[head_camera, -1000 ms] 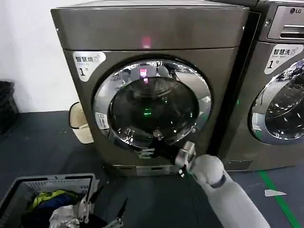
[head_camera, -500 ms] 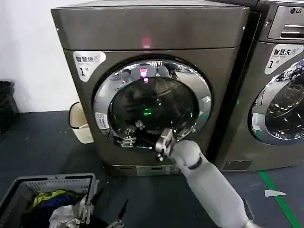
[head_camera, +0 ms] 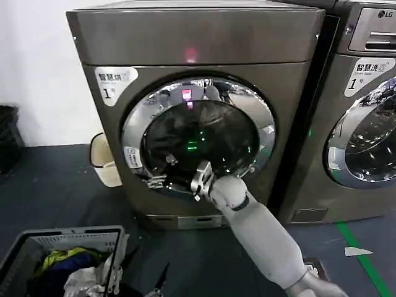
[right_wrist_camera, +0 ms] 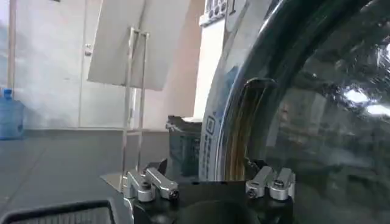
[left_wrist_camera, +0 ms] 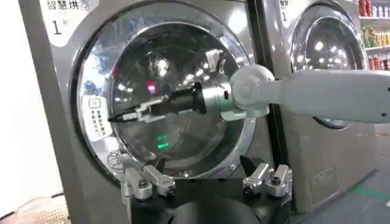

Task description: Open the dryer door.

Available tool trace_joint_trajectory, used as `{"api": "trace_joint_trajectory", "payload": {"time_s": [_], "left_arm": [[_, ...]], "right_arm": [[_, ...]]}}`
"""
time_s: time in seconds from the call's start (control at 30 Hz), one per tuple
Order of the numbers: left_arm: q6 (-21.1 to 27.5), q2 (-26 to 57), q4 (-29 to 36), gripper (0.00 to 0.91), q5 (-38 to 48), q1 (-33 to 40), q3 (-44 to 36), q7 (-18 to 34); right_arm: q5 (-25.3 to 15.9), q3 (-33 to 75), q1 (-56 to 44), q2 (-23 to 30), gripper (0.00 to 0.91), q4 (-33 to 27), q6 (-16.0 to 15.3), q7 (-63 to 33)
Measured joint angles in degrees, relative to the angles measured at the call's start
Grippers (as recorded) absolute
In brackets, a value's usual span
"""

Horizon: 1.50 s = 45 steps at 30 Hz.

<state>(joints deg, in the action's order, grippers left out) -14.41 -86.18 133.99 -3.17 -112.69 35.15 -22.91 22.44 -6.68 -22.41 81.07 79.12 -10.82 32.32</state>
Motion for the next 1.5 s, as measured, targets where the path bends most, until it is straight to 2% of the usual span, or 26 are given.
{"api": "trace_joint_trajectory", "payload": {"time_s": [0.33, 0.6, 0.8, 0.97, 1.17, 1.5], "left_arm": [[0.5, -0.2, 0.1, 0.907, -0.7, 0.0, 0.1, 0.2], [2.4, 0.1, -0.4, 0.907, 0.0, 0.5, 1.4, -0.6], [4.6, 1.1, -1.5, 0.907, 2.6, 2.0, 3.8, -0.7], [10.0, 2.9, -2.2, 0.907, 7.5, 4.0, 6.6, -0.2], [12.2, 5.9, -3.5, 0.907, 10.4, 7.1, 10.3, 0.1], [14.0, 11.7, -6.2, 0.907, 18.9, 11.5, 16.7, 0.7]], "right_arm": [[0.2, 0.0, 2.0, 2.2, 0.907, -3.4, -1.0, 2.9], [0.1, 0.0, 2.0, 1.6, 0.907, -3.3, -1.0, 7.7], [0.2, 0.0, 1.1, 0.0, 0.907, -1.6, -1.2, 12.2], [1.4, -0.4, 0.2, -1.6, 0.907, 0.6, -1.4, 13.5], [3.6, 0.1, -1.1, -3.5, 0.907, 3.7, -2.0, 17.1], [4.7, -0.2, -3.6, -7.1, 0.907, 8.6, -1.9, 22.0]]}}
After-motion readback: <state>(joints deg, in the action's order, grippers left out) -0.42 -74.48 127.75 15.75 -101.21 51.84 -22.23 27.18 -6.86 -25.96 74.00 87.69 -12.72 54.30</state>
